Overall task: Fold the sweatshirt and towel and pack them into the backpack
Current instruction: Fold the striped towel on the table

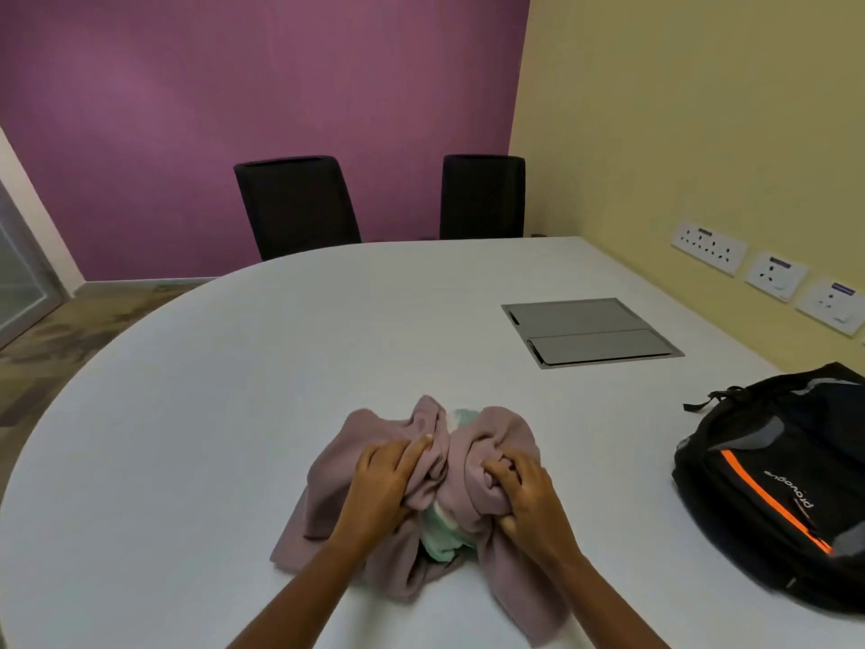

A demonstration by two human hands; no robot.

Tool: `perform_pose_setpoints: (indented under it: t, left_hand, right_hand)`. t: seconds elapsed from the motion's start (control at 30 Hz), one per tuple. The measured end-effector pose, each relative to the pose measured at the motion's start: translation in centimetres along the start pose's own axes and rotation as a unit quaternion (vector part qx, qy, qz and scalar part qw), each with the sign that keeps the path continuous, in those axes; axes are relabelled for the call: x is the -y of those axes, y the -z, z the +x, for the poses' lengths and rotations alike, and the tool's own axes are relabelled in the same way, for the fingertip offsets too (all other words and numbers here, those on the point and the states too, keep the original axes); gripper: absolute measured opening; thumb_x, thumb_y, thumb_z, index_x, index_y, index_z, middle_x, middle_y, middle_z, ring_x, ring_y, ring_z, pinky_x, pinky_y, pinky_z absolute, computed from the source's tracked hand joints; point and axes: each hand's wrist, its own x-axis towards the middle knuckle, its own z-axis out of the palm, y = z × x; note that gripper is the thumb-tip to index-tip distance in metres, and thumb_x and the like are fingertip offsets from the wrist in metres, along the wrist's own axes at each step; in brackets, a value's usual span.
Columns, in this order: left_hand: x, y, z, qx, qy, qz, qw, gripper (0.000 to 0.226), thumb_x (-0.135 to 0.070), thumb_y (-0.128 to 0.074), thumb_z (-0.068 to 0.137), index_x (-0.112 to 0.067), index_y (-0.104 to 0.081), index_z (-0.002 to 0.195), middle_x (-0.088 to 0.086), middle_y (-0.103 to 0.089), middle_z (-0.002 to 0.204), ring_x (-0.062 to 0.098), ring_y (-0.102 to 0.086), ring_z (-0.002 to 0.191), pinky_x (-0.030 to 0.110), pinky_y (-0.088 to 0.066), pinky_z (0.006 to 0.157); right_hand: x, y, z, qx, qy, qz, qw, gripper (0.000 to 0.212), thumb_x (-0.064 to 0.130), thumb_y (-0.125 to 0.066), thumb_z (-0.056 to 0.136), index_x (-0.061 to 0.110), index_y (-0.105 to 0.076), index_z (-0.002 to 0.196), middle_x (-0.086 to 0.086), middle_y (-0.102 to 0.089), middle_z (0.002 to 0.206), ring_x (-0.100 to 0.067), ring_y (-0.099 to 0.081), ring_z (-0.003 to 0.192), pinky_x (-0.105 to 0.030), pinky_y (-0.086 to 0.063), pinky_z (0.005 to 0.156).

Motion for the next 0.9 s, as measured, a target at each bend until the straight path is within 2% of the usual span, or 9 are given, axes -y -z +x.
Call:
perform_pose_setpoints:
  t: [0.1,0.2,0.33,0.4,0.47,0.63,0.73,0.83,0.9]
  left_hand:
    - [0.4,-1.8,-1.6,0.043,0.031,0.004,0.999,0.079,-0.049,-0.049,0.066,-0.017,-0.032,0.137,0.001,-0.058,0.109,0.012,-0.043,0.098,0.032,-0.04,0.094]
    - [1.0,-3.1,-2.9,0.088,0.033,0.023,0.995,0.096,-0.058,-0.045,0.063,-0.02,-0.014,0.146,0.001,-0.044,0.125,0.017,-0.041,0.113,0.047,-0.046,0.095]
    - [2.2,-4.5,-4.5,0.183,0.028,0.051,0.981,0.101,-0.08,-0.023,0.076,-0.014,0.0,0.149,0.0,-0.022,0.152,0.021,-0.015,0.142,0.044,-0.008,0.11]
    - [2.6,-5.1,-4.9,0.232,0.037,0.054,0.97,0.108,-0.087,-0.014,0.072,-0.013,0.0,0.149,-0.003,0.001,0.159,0.017,0.006,0.146,0.044,-0.004,0.109]
    - [2.9,-5.8,-5.0,0.25,0.042,0.06,0.965,0.115,-0.091,-0.011,0.067,-0.012,0.001,0.15,-0.002,0.009,0.158,0.018,0.011,0.146,0.045,-0.005,0.108]
    - [3.2,-7.0,-3.9,0.263,0.047,0.077,0.961,0.13,-0.096,-0.017,0.055,-0.009,0.003,0.149,0.002,0.01,0.158,0.023,0.013,0.145,0.052,-0.009,0.107]
    - [3.3,-7.3,-2.5,0.257,0.077,0.077,0.96,0.139,-0.096,-0.019,0.044,-0.007,0.004,0.149,0.007,0.011,0.157,0.028,0.012,0.145,0.061,-0.032,0.101]
    - [3.4,-7.5,-0.7,0.263,0.141,0.045,0.953,0.157,-0.099,-0.033,0.028,-0.005,0.006,0.148,0.014,-0.024,0.151,0.037,-0.023,0.138,0.057,-0.047,0.079]
    - [3.3,-7.2,0.6,0.277,0.151,0.041,0.948,0.167,-0.097,-0.047,0.023,-0.004,0.02,0.145,0.016,-0.047,0.138,0.039,-0.048,0.124,0.058,-0.05,0.079]
  right_hand:
    - [0.0,-1.4,-1.0,0.033,-0.014,0.017,0.999,0.065,0.015,-0.059,0.056,0.03,-0.044,0.117,-0.001,-0.041,0.119,-0.018,-0.043,0.098,-0.029,-0.049,0.08]
    - [0.4,-2.2,-2.0,0.073,-0.027,0.012,0.997,0.088,0.014,-0.067,0.05,0.038,-0.032,0.127,-0.001,-0.036,0.131,-0.02,-0.04,0.113,-0.041,-0.05,0.085]
    - [0.7,-2.6,-3.9,0.141,-0.004,-0.054,0.989,0.099,0.042,-0.066,0.06,0.045,-0.013,0.143,0.0,-0.027,0.146,-0.024,-0.023,0.136,-0.055,-0.031,0.099]
    - [0.5,-2.9,-4.5,0.155,0.004,-0.072,0.985,0.096,0.052,-0.062,0.063,0.044,-0.01,0.144,0.001,-0.019,0.152,-0.026,-0.018,0.14,-0.058,-0.032,0.096]
    - [0.3,-3.2,-4.9,0.159,0.007,-0.078,0.984,0.093,0.06,-0.058,0.067,0.041,-0.011,0.145,0.002,-0.009,0.156,-0.029,-0.018,0.14,-0.061,-0.037,0.091]
    - [-0.6,-4.2,-5.0,0.164,-0.008,-0.096,0.982,0.095,0.07,-0.053,0.066,0.04,-0.011,0.146,0.0,-0.001,0.157,-0.032,-0.015,0.14,-0.067,-0.037,0.088]
    - [-1.3,-4.7,-3.9,0.17,-0.029,-0.103,0.98,0.094,0.073,-0.05,0.066,0.042,-0.01,0.145,-0.002,-0.008,0.156,-0.029,-0.008,0.143,-0.065,-0.041,0.086]
    - [-1.9,-5.2,-2.6,0.183,-0.059,-0.093,0.977,0.093,0.075,-0.048,0.066,0.044,-0.009,0.145,-0.003,-0.017,0.153,-0.031,-0.017,0.139,-0.061,-0.049,0.079]
    - [-2.7,-5.8,-1.7,0.185,-0.069,-0.081,0.977,0.095,0.074,-0.05,0.064,0.044,-0.008,0.144,0.002,-0.011,0.154,-0.031,-0.02,0.137,-0.057,-0.052,0.075]
